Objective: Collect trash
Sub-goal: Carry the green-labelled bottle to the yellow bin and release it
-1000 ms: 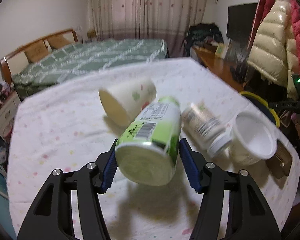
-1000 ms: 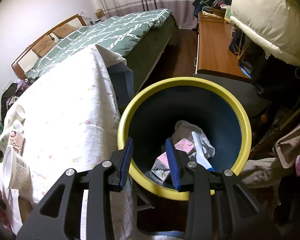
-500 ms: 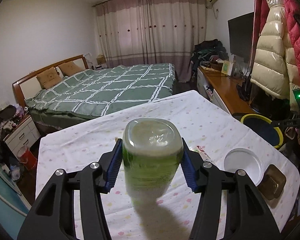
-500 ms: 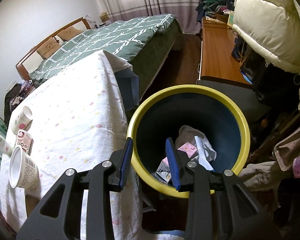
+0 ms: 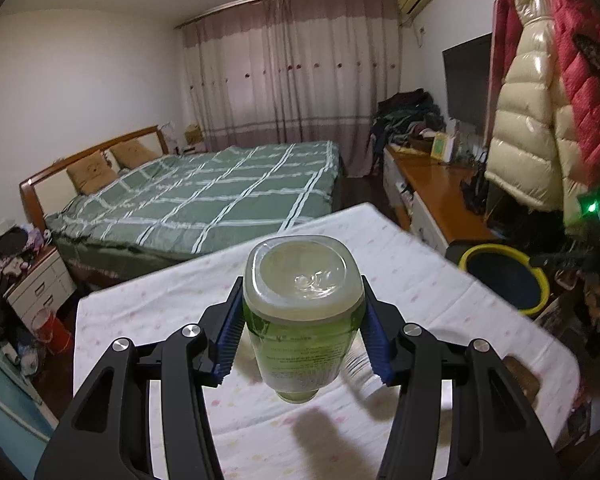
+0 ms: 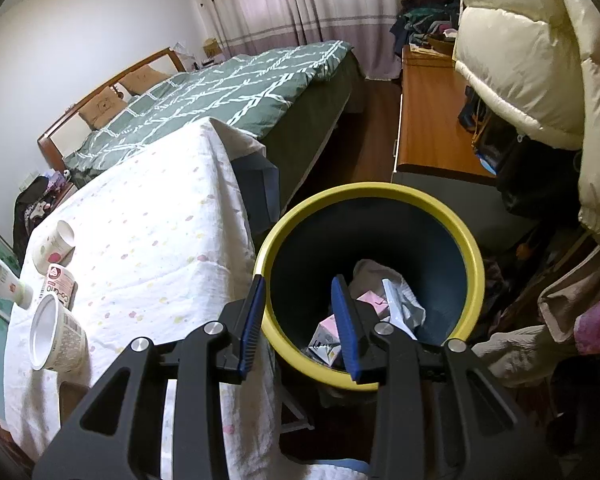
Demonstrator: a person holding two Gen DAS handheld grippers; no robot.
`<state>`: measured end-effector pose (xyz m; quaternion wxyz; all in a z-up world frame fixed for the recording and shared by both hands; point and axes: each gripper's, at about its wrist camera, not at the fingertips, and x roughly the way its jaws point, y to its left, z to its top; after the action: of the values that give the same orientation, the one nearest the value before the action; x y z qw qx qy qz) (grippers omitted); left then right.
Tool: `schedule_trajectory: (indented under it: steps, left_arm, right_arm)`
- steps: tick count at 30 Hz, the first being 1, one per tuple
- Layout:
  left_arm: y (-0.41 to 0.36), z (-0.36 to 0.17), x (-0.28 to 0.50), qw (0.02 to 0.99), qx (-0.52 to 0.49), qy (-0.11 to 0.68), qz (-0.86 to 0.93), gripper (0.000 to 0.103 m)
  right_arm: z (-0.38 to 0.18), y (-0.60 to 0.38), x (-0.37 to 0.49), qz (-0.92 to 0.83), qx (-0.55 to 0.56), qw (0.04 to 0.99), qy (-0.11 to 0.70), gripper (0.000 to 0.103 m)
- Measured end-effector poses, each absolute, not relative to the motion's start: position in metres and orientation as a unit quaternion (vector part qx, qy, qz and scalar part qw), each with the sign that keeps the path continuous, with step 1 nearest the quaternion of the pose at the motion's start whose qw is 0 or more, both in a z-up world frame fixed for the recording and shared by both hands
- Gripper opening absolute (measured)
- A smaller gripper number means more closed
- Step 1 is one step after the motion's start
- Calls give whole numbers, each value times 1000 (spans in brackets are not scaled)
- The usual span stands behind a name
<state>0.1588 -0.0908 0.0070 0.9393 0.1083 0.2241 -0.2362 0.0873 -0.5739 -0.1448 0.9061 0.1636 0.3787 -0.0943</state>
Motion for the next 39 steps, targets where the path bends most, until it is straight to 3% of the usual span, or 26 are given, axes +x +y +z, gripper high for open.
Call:
schedule_trajectory:
  steps: [8, 14, 25, 33, 36, 39]
  left_arm:
    - [-162, 58, 156, 923, 96, 218, -303, 53]
    - [-256, 61, 159, 897, 106, 243, -354, 53]
    - [-440, 6, 163, 848, 142, 306, -408, 53]
    - [-507, -53, 166, 836, 170, 342, -394, 53]
    - [-503, -53, 164, 847, 164, 332, -382, 77]
    - [-480, -37, 161, 858, 149, 315, -377, 82]
  right_arm:
    - [-142, -587, 65, -106, 161, 912, 363, 33]
    - [-147, -609, 42, -133, 162, 910, 359, 33]
    - [-164, -645, 8, -152, 188, 903, 355, 33]
    - [-171, -656, -6, -163, 192, 899, 359, 33]
    - [-173, -656, -6, -162, 192, 898, 362, 35]
    - [-173, -652, -5, -161, 189, 898, 363, 38]
